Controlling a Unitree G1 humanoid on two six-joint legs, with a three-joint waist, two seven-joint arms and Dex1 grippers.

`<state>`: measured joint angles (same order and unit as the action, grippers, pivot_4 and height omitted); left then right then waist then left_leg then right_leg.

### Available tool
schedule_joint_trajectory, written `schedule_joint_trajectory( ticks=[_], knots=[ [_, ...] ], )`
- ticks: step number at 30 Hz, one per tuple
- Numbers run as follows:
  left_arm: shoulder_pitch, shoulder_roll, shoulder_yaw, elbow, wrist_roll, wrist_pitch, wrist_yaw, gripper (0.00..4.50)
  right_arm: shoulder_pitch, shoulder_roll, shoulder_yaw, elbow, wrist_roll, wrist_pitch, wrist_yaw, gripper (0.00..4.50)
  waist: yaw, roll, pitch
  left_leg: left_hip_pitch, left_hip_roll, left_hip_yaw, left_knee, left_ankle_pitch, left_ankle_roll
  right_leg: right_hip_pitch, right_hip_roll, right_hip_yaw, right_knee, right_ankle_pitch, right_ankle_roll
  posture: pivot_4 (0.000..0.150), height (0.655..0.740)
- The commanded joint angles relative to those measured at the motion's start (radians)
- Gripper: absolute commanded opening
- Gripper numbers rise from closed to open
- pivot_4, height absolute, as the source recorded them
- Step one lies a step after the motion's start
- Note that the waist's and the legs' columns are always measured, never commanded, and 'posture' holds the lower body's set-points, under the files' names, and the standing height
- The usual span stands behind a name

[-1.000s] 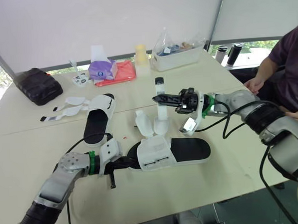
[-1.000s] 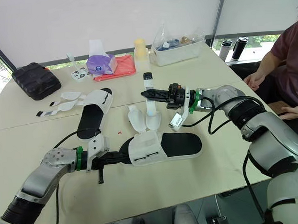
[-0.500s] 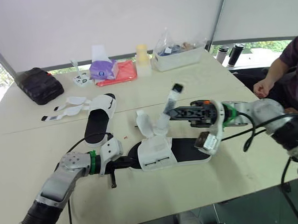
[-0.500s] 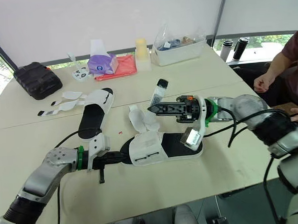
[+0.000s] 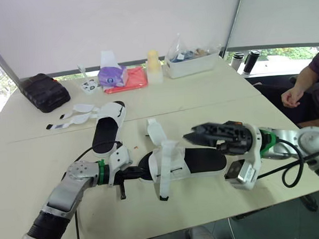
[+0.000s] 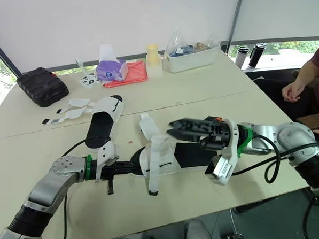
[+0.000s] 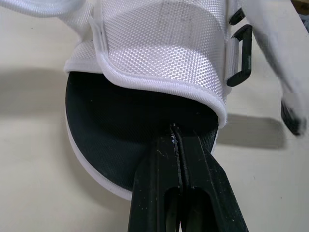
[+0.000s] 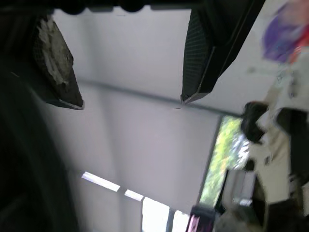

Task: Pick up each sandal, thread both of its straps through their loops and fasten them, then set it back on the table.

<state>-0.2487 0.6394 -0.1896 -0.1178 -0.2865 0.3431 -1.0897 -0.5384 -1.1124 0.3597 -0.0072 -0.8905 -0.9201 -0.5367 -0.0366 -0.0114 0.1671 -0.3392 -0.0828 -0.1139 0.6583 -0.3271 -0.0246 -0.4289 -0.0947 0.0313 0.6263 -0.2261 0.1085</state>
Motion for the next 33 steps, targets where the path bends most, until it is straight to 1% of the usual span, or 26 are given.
schedule_joint_trajectory(
  ticks=[1, 2, 3, 4, 5, 7, 10, 12, 13, 15, 16, 18, 21, 23, 26, 30, 33],
  knots=[
    [0.008, 0.006, 0.003, -0.007, 0.004, -0.003, 0.001, 0.0, 0.15, -0.053, 0.044, 0.034, 0.606, 0.125, 0.412, 3.42, 0.001, 0.0, 0.0, 0.0, 0.0, 0.0, 0.0, 0.0, 0.001, 0.0, 0.0, 0.0, -0.001, 0.0, 0.0, 0.15, 0.74],
    [0.011, 0.005, 0.003, -0.01, 0.004, -0.003, 0.003, 0.0, 0.215, -0.07, 0.073, 0.01, 0.85, 0.204, 0.58, 3.42, 0.002, 0.0, 0.0, 0.0, 0.001, 0.0, 0.0, -0.001, 0.002, 0.002, 0.0, 0.0, -0.003, 0.0, 0.0, 0.15, 0.74],
    [0.015, 0.006, 0.003, -0.015, 0.002, -0.002, 0.004, 0.0, 0.279, -0.095, 0.066, -0.07, 1.109, 0.344, 0.727, 3.42, 0.002, 0.0, 0.0, 0.001, 0.003, -0.001, 0.001, -0.002, 0.004, 0.005, 0.001, -0.002, -0.007, 0.0, 0.0, 0.15, 0.74],
    [0.017, 0.005, 0.006, -0.022, -0.001, 0.002, 0.006, 0.0, 0.307, -0.12, 0.017, -0.204, 1.436, 0.533, 0.823, 3.42, 0.001, 0.001, 0.0, 0.0, 0.005, -0.002, 0.002, -0.003, 0.006, 0.005, 0.001, -0.002, -0.008, 0.0, 0.0, 0.15, 0.74],
    [0.019, 0.005, 0.007, -0.028, -0.004, 0.005, 0.008, 0.0, 0.32, -0.135, -0.034, -0.294, 1.647, 0.67, 0.88, 3.42, -0.001, 0.004, 0.002, 0.0, 0.005, -0.002, 0.004, -0.005, 0.009, 0.005, 0.001, -0.002, -0.008, 0.0, 0.0, 0.15, 0.74],
    [0.02, 0.006, 0.009, -0.035, -0.007, 0.008, 0.007, 0.0, 0.316, -0.156, -0.137, -0.426, 2.025, 0.904, 0.964, 3.42, -0.009, 0.008, 0.002, 0.0, 0.005, -0.001, 0.005, -0.006, 0.01, 0.005, 0.0, -0.001, -0.008, 0.001, 0.002, 0.15, 0.74],
    [0.016, 0.005, 0.008, -0.036, -0.009, 0.008, 0.005, 0.0, 0.357, -0.189, -0.243, -0.527, 2.371, 1.163, 1.049, 3.42, 0.004, 0.007, 0.002, 0.0, 0.007, -0.002, 0.006, -0.006, 0.01, 0.006, 0.002, -0.002, -0.009, 0.002, 0.003, 0.15, 0.74],
    [0.004, 0.003, 0.005, -0.033, -0.008, 0.006, 0.002, 0.0, 0.447, -0.207, -0.283, -0.581, 2.501, 1.297, 1.097, 3.42, 0.028, 0.004, 0.001, 0.0, 0.009, -0.004, 0.006, -0.006, 0.01, 0.007, 0.005, -0.004, -0.011, 0.002, 0.003, 0.15, 0.74],
    [-0.001, 0.001, 0.005, -0.032, -0.008, 0.007, 0.002, 0.0, 0.493, -0.208, -0.295, -0.603, 2.503, 1.341, 1.119, 3.42, 0.037, 0.004, 0.001, -0.001, 0.01, -0.006, 0.006, -0.006, 0.01, 0.007, 0.006, -0.006, -0.012, 0.002, 0.003, 0.15, 0.74],
    [-0.005, 0.0, 0.005, -0.036, -0.01, 0.011, 0.003, 0.0, 0.548, -0.178, -0.296, -0.616, 2.491, 1.41, 1.11, 3.42, 0.052, 0.004, 0.001, -0.003, 0.01, -0.007, 0.006, -0.006, 0.01, 0.005, 0.006, -0.007, -0.012, 0.002, 0.003, 0.15, 0.74],
    [-0.004, 0.0, 0.006, -0.04, -0.012, 0.013, 0.004, 0.0, 0.566, -0.16, -0.283, -0.615, 2.459, 1.443, 1.099, 3.42, 0.053, 0.004, 0.001, -0.005, 0.008, -0.007, 0.006, -0.006, 0.01, 0.003, 0.005, -0.007, -0.011, 0.002, 0.003, 0.15, 0.74],
    [0.001, 0.001, 0.007, -0.053, -0.015, 0.02, 0.007, 0.0, 0.588, -0.089, -0.265, -0.615, 2.298, 1.435, 1.078, 3.42, 0.052, 0.003, 0.0, -0.006, 0.008, -0.005, 0.007, -0.006, 0.01, 0.003, 0.003, -0.007, -0.012, 0.003, 0.003, 0.15, 0.74],
    [0.014, 0.002, 0.008, -0.067, -0.016, 0.028, 0.012, 0.0, 0.61, 0.042, -0.216, -0.599, 2.246, 1.49, 1.028, 3.42, 0.051, 0.002, 0.0, -0.006, 0.007, -0.004, 0.009, -0.006, 0.009, 0.003, 0.002, -0.006, -0.012, 0.004, 0.006, 0.15, 0.74],
    [0.02, 0.0, 0.005, -0.073, -0.014, 0.029, 0.016, 0.0, 0.612, 0.114, -0.181, -0.596, 2.199, 1.526, 1.029, 3.42, 0.05, 0.002, 0.0, -0.006, 0.007, -0.004, 0.009, -0.006, 0.009, 0.003, 0.002, -0.006, -0.012, 0.004, 0.006, 0.15, 0.74],
    [0.019, -0.006, -0.005, -0.074, -0.009, 0.028, 0.018, 0.0, 0.573, 0.213, -0.143, -0.543, 2.087, 1.555, 1.002, 3.42, 0.049, 0.002, 0.0, -0.006, 0.007, -0.004, 0.008, -0.006, 0.009, 0.002, 0.002, -0.006, -0.012, 0.004, 0.006, 0.15, 0.74],
    [0.004, 0.007, -0.029, -0.067, 0.032, -0.008, 0.011, 0.0, 0.536, 0.312, -0.145, -0.495, 2.043, 1.615, 0.967, 3.42, 0.05, 0.002, 0.0, -0.006, 0.006, -0.003, 0.008, -0.005, 0.008, 0.002, 0.002, -0.006, -0.012, 0.004, 0.006, 0.15, 0.74],
    [-0.002, -0.001, -0.028, -0.07, 0.025, 0.0, 0.016, 0.0, 0.514, 0.373, -0.144, -0.471, 2.017, 1.653, 0.962, 3.42, 0.05, 0.002, 0.0, -0.006, 0.006, -0.004, 0.008, -0.005, 0.008, 0.002, 0.003, -0.006, -0.012, 0.005, 0.006, 0.15, 0.74]
  ],
)
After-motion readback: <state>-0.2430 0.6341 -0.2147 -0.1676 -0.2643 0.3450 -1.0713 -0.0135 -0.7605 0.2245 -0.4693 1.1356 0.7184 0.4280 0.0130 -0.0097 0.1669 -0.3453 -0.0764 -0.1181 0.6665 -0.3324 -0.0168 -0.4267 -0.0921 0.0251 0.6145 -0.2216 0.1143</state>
